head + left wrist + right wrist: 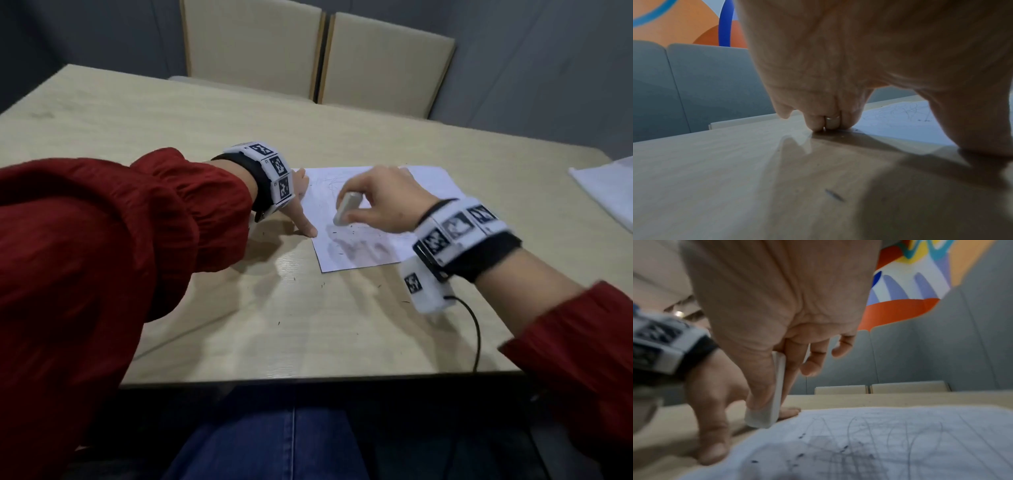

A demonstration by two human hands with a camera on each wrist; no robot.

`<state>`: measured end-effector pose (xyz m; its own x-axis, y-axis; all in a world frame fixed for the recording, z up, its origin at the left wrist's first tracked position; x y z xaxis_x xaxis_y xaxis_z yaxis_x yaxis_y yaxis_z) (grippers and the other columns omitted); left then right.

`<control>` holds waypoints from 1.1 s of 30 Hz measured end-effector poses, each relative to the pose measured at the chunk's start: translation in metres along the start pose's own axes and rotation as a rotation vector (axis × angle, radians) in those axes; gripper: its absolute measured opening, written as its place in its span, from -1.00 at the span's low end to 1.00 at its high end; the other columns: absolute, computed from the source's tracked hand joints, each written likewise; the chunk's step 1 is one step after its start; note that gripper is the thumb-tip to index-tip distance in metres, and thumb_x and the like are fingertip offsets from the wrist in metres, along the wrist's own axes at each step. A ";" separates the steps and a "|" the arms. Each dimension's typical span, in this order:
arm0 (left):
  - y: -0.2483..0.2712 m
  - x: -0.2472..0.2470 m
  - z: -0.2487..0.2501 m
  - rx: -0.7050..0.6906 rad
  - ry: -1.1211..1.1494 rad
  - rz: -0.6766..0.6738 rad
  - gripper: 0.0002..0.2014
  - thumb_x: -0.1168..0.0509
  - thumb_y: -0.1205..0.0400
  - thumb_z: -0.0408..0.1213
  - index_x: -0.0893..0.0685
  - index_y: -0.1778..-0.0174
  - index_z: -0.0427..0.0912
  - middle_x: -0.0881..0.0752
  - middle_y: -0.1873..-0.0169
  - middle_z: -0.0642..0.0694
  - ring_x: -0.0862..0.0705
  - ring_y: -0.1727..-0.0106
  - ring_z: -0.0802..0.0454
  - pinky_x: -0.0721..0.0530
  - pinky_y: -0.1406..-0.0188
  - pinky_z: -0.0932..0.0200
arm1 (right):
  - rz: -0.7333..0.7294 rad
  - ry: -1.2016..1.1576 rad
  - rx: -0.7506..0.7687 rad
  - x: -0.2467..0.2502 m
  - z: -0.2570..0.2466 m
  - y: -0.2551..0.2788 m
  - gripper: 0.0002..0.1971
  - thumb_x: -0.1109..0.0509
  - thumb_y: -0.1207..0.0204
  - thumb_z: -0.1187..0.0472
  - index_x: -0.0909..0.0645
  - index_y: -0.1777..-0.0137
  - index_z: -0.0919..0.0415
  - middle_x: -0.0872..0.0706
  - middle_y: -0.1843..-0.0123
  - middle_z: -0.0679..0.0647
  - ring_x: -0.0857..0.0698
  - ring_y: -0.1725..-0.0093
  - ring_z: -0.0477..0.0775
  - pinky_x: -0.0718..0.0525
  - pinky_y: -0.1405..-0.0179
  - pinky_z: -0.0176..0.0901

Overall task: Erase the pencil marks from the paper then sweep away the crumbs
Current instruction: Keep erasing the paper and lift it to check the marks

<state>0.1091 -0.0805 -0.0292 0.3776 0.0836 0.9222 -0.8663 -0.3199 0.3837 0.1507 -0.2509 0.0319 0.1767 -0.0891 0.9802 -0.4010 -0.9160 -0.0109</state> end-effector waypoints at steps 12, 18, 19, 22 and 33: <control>0.004 0.001 0.001 0.010 0.017 -0.004 0.11 -0.37 -0.34 0.44 -0.26 -0.60 -0.31 -0.15 -0.64 -0.13 -0.34 -0.56 -0.12 -0.35 -0.52 -0.08 | -0.109 0.064 0.006 -0.016 0.012 0.026 -0.90 -0.43 -0.40 0.07 -0.73 0.11 -0.07 -0.76 0.17 -0.18 -0.58 0.08 0.03 -0.27 -0.09 -0.07; 0.002 -0.001 0.000 0.002 0.043 0.002 0.08 -0.39 -0.34 0.42 -0.27 -0.57 -0.30 -0.20 -0.62 -0.15 -0.40 -0.52 -0.15 -0.42 -0.46 -0.10 | -0.142 0.071 0.023 -0.019 0.012 0.047 -0.90 -0.50 -0.41 0.00 -0.70 0.09 -0.15 -0.68 0.26 -0.28 -0.49 0.24 -0.18 -0.27 -0.14 -0.10; 0.002 -0.001 0.001 0.003 0.037 0.001 0.08 -0.39 -0.34 0.42 -0.25 -0.57 -0.30 -0.19 -0.62 -0.16 -0.38 -0.53 -0.16 -0.41 -0.47 -0.12 | -0.144 0.067 0.027 -0.020 0.012 0.049 -0.91 -0.50 -0.41 -0.01 -0.70 0.10 -0.15 -0.69 0.26 -0.29 -0.49 0.24 -0.18 -0.26 -0.14 -0.11; 0.002 0.000 0.001 0.009 0.035 0.005 0.11 -0.38 -0.34 0.43 -0.21 -0.60 -0.28 -0.20 -0.63 -0.17 -0.35 -0.56 -0.16 -0.37 -0.51 -0.13 | -0.204 0.071 0.031 -0.017 0.011 0.049 -0.91 -0.52 -0.41 -0.01 -0.67 0.13 -0.19 -0.65 0.30 -0.35 -0.48 0.24 -0.27 -0.26 -0.11 -0.10; 0.004 0.001 0.003 0.028 0.001 -0.003 0.17 -0.35 -0.41 0.40 -0.01 -0.68 -0.32 -0.05 -0.69 -0.20 -0.18 -0.64 -0.18 -0.26 -0.58 -0.09 | -0.051 0.111 -0.020 -0.019 0.010 -0.029 -0.86 -0.56 -0.33 -0.03 -0.73 0.14 -0.10 -0.77 0.14 -0.15 -0.63 -0.05 0.03 -0.35 -0.18 0.02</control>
<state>0.1073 -0.0842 -0.0270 0.3803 0.0855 0.9209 -0.8554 -0.3462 0.3854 0.1676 -0.2261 0.0117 0.0971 0.0028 0.9953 -0.4122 -0.9101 0.0428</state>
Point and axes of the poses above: each hand's wrist, its own y-axis away from the middle knuckle, its own x-axis out of the back of the hand, z = x × y, the point moved 3 cm from there along -y, towards the middle knuckle
